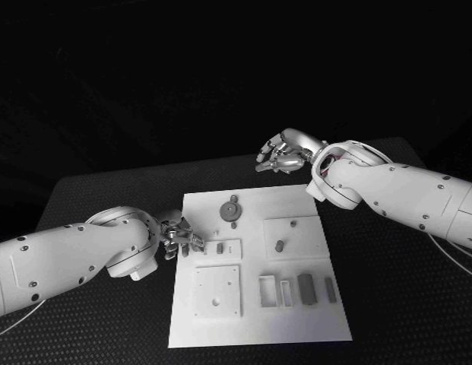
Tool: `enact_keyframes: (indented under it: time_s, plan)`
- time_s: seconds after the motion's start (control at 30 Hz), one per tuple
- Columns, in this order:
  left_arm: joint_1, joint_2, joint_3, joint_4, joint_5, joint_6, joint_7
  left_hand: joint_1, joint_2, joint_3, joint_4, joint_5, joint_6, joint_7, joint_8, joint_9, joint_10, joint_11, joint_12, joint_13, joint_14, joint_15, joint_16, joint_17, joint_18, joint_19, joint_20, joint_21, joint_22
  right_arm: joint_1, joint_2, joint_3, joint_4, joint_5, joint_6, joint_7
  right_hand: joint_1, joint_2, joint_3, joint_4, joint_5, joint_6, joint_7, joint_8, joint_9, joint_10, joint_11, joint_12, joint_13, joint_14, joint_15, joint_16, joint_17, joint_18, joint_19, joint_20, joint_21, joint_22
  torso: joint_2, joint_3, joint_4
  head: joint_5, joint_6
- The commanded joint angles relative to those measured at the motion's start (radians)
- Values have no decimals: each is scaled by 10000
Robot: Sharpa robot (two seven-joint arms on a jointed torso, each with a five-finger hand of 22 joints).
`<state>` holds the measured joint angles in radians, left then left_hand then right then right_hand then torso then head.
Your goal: Assemble the parts on the task board
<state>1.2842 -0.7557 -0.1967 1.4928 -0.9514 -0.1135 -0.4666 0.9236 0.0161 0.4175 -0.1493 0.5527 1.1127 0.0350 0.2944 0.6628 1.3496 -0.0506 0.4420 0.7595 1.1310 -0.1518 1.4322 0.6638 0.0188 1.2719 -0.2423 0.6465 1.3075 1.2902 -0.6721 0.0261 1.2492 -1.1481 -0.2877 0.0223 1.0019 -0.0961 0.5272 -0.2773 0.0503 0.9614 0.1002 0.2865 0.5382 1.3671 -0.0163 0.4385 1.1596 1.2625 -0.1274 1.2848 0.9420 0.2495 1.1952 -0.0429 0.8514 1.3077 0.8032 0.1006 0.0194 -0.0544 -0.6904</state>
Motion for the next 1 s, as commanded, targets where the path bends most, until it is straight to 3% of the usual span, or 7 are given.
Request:
enact_keyframes:
  time_s: [0.03,1.0]
  plan:
    - [-33,70,-68,6,-243,-182,-39,46,2,1411,-1332,28,259,206,35,10,51,-2,45,9,6,-57,44,8,435,19,-39,1,164,-5,0,5,17,4,98,83,-79,22,-17,23,-15,-66,-2,-43,17,-32,16,-43,16,6,42,-53,17,123,11,-23,-39,165,-2,8,5,1,-5]
    - [-114,266,-79,-86,-431,-323,-47,35,-1,1437,-1321,39,268,196,45,18,66,-14,71,18,43,-70,48,7,432,61,-50,-8,154,-5,16,5,18,4,118,88,-80,24,-16,24,-14,-65,-2,-43,18,-32,16,-43,16,6,42,-54,17,123,11,-23,-39,165,-2,7,7,-28,-7]
